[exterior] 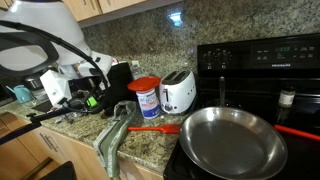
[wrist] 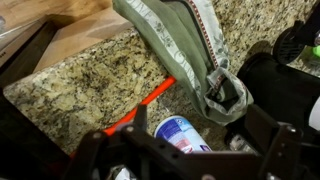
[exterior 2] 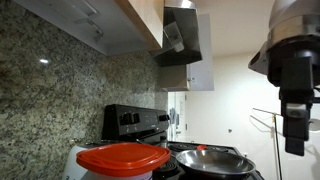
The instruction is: Put the green towel on the orange lid
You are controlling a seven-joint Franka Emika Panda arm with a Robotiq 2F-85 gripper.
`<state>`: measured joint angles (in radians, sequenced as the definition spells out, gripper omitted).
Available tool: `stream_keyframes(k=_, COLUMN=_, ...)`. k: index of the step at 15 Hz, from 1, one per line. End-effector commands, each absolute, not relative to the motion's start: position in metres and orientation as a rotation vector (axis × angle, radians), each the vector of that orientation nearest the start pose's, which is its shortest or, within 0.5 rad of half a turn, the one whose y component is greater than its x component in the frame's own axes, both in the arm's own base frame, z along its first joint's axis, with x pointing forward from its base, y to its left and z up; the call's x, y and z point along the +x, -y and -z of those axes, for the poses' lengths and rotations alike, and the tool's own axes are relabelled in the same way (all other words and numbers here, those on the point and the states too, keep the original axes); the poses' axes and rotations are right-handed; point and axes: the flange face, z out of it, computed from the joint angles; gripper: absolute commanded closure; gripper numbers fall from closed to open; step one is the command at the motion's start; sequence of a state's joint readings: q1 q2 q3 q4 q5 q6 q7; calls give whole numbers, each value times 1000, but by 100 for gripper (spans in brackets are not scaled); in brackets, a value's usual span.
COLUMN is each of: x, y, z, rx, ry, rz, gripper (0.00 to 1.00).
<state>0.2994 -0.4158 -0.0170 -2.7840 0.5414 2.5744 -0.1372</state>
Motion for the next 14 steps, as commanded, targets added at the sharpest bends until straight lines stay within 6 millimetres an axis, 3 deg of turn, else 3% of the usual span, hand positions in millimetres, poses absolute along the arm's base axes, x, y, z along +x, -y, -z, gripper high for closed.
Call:
stream_keyframes(k=1, x=378, y=-92, z=-335, rx=-2795, ry=-59, rz=155, gripper=0)
stream_keyframes(k=4, x=384, y=-85, z=-299, rx=-2817, ry=-159, rz=-22, gripper=0)
stream_keyframes(k=8, x=391, y=-83, z=-266, rx=-2832, ry=-212, rz=-145, gripper=0)
stream_keyframes(k=12, x=388, y=-91, z=-240, rx=-2886, ry=-18, rz=-203, gripper=0)
stream_keyframes(k=14, x=381, y=-96, z=-224, rx=-2926, ry=163, rz=-269, gripper=0)
